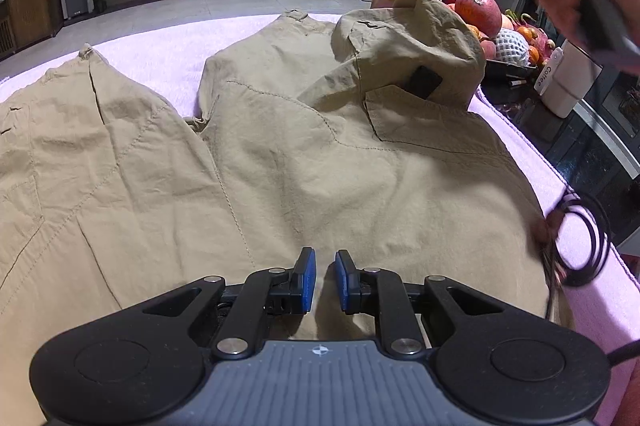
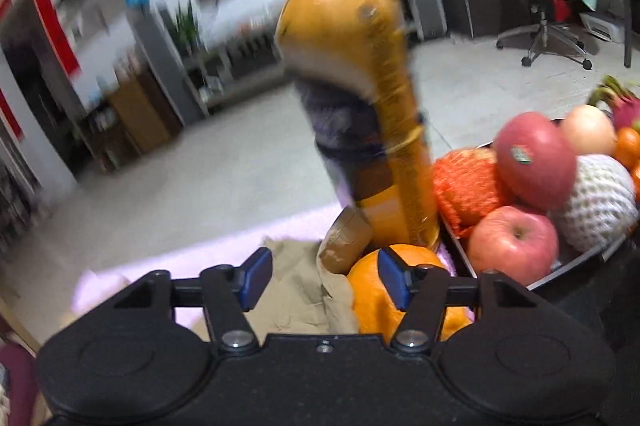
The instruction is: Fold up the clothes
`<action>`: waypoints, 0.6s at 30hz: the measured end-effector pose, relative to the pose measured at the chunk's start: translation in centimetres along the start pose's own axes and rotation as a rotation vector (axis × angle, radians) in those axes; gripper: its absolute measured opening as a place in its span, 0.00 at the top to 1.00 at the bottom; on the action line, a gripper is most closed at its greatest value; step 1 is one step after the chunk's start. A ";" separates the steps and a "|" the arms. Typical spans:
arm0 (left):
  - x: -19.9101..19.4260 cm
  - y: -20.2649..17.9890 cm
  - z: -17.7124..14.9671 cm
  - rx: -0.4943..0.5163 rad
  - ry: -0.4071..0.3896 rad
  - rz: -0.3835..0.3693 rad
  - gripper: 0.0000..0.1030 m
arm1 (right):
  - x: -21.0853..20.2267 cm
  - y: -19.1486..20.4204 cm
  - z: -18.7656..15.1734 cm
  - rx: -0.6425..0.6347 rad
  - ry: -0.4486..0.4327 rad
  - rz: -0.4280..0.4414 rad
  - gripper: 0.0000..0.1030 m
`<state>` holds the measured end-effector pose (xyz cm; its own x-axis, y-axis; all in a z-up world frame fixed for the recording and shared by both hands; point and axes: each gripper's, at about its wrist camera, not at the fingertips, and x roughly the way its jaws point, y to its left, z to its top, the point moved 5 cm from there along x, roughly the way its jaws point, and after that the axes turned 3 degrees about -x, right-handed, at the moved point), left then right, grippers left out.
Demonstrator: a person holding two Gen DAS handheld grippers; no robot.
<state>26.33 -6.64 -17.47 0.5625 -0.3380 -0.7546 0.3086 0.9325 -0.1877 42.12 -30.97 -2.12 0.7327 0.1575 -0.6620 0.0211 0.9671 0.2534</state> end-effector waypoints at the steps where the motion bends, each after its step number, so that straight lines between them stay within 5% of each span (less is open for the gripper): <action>1: 0.0 0.1 0.0 -0.004 0.000 -0.004 0.83 | 1.2 0.5 0.2 -0.017 0.031 -0.024 0.48; 3: 0.1 0.2 0.1 -0.013 0.000 -0.011 0.83 | 2.7 1.1 0.6 -0.039 0.057 -0.058 0.48; 5: 0.1 0.3 0.2 -0.022 0.002 -0.019 0.83 | 1.8 1.6 0.0 -0.118 -0.012 -0.093 0.49; 7: 0.2 0.5 0.2 -0.031 0.003 -0.027 0.83 | 0.8 2.1 -0.5 -0.196 -0.081 -0.127 0.69; 8: 0.2 0.5 0.2 -0.035 0.003 -0.030 0.83 | 0.3 2.3 -0.8 -0.235 -0.116 -0.145 0.98; 18: 0.2 0.4 0.3 -0.050 -0.001 -0.023 0.83 | -5.1 5.5 -3.5 -0.625 -0.463 -0.316 0.96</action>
